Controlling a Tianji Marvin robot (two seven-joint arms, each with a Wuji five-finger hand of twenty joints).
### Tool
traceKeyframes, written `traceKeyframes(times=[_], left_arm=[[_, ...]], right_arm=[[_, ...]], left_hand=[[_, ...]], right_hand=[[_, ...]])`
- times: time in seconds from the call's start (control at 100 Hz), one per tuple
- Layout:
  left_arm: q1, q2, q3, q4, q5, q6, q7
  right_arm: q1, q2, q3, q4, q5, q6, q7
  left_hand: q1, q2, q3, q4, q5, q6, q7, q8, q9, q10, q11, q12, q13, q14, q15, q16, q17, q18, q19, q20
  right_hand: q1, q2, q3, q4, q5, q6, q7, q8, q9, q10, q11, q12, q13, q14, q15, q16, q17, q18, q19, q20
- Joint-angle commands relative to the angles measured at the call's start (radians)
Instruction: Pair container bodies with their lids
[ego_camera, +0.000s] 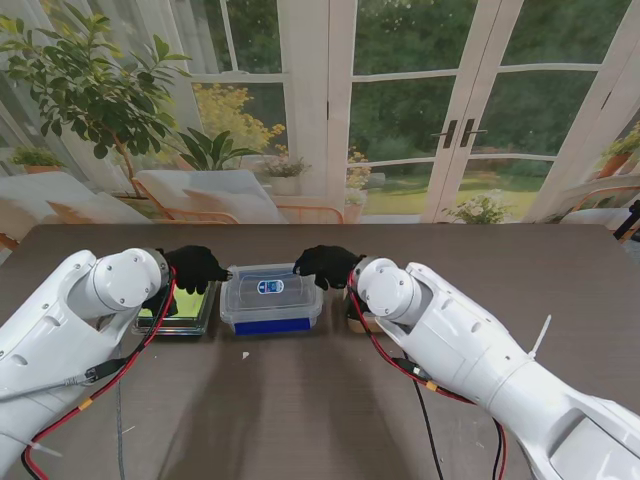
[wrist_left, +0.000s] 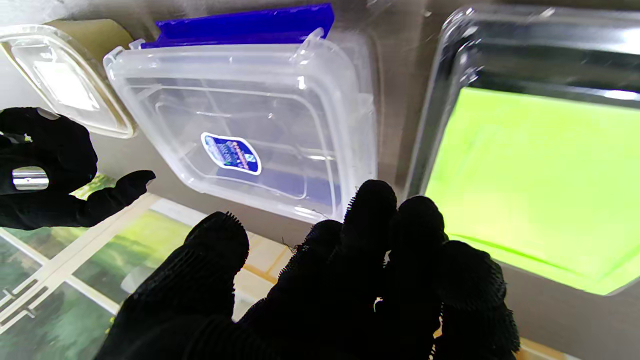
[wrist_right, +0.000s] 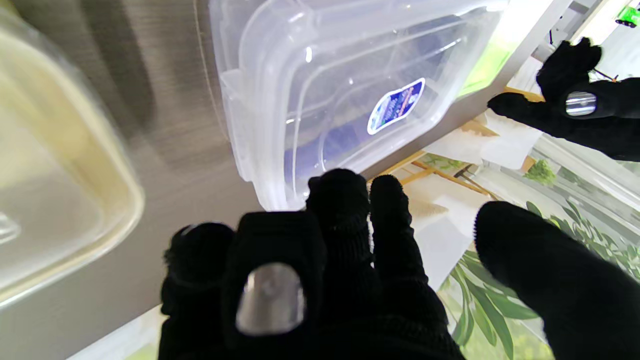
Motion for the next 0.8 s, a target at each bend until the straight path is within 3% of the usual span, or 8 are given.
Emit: traceKeyframes(times=[0.0,0.21,0.31,0.41,0.62,0.79], left_arm=[[-0.025,-0.017,0.010,0.014,-0.012,-0.013,-0.014],[-0.095,-0.038,0.075,0.104,-0.047,-0.070,0.053],[-0.134,-0.051,0.114,0.159,-0.075,-0.092,0.084],[-0.172,-0.062,0.152,0.209,-0.096,-0.111,0.107],[-0.233,-0.081,0.213,0.292,-0.114,-0.155,0.147],[-0.244,-0.092,0.224,0.326,-0.109,-0.174,0.191]], right_arm=[[-0.019,0.014,0.008,-0.032,-0.012,0.007,0.009],[-0.111,0.053,0.080,-0.162,-0.036,0.055,0.000],[-0.155,0.068,0.105,-0.215,-0.048,0.070,-0.001],[-0.190,0.078,0.120,-0.253,-0.052,0.082,0.000],[-0.226,0.088,0.123,-0.294,-0.059,0.101,0.010],[-0.242,0.094,0.127,-0.318,-0.065,0.115,0.018]], left_hand=[[-0.017,0.021,0.017,0.012,0.020,-0.015,0.007,0.007,-0.028,0.032,-0.044,-0.052,-0.030,0.054,-0.050,-0.025,-0.044,-0.063,-0.020,-0.023],[-0.012,0.019,0.020,0.012,0.025,-0.034,0.009,0.008,-0.069,0.017,-0.253,-0.281,-0.135,0.011,-0.272,-0.159,-0.157,-0.108,-0.097,-0.114],[-0.006,0.018,0.020,0.012,0.020,-0.039,0.007,0.008,-0.091,0.012,-0.316,-0.352,-0.186,-0.012,-0.360,-0.210,-0.222,-0.138,-0.141,-0.170],[-0.003,0.017,0.019,0.011,0.018,-0.040,0.006,0.007,-0.096,0.006,-0.353,-0.392,-0.213,-0.027,-0.417,-0.242,-0.262,-0.165,-0.173,-0.225],[-0.001,0.015,0.022,0.010,0.006,-0.045,0.002,0.006,-0.129,-0.007,-0.404,-0.450,-0.263,-0.070,-0.519,-0.307,-0.311,-0.210,-0.291,-0.339],[-0.005,0.011,0.033,0.010,-0.001,-0.046,0.000,0.005,-0.172,-0.019,-0.426,-0.501,-0.297,-0.111,-0.601,-0.366,-0.336,-0.244,-0.397,-0.414]], right_hand=[[-0.029,-0.006,-0.018,-0.028,-0.024,-0.007,0.013,-0.001,-0.028,0.017,-0.020,-0.023,0.029,0.022,-0.011,-0.025,0.407,0.031,0.014,0.038],[-0.020,-0.014,-0.016,-0.031,0.012,0.000,0.022,0.002,-0.093,0.065,-0.161,-0.159,0.026,0.116,-0.186,-0.119,0.300,0.083,-0.079,0.062],[-0.017,-0.016,-0.011,-0.032,0.035,0.007,0.038,0.009,-0.113,0.083,-0.263,-0.257,0.015,0.159,-0.352,-0.194,0.257,0.104,-0.140,0.060],[-0.015,-0.020,-0.003,-0.033,0.074,0.018,0.058,0.017,-0.113,0.097,-0.328,-0.326,-0.002,0.181,-0.433,-0.218,0.249,0.112,-0.158,0.062],[-0.016,-0.016,0.003,-0.034,0.140,0.032,0.078,0.023,-0.086,0.100,-0.342,-0.352,0.013,0.188,-0.465,-0.226,0.267,0.121,-0.164,0.061],[-0.018,-0.013,-0.001,-0.033,0.166,0.042,0.087,0.026,-0.026,0.097,-0.290,-0.331,0.022,0.181,-0.403,-0.195,0.314,0.130,-0.142,0.060]])
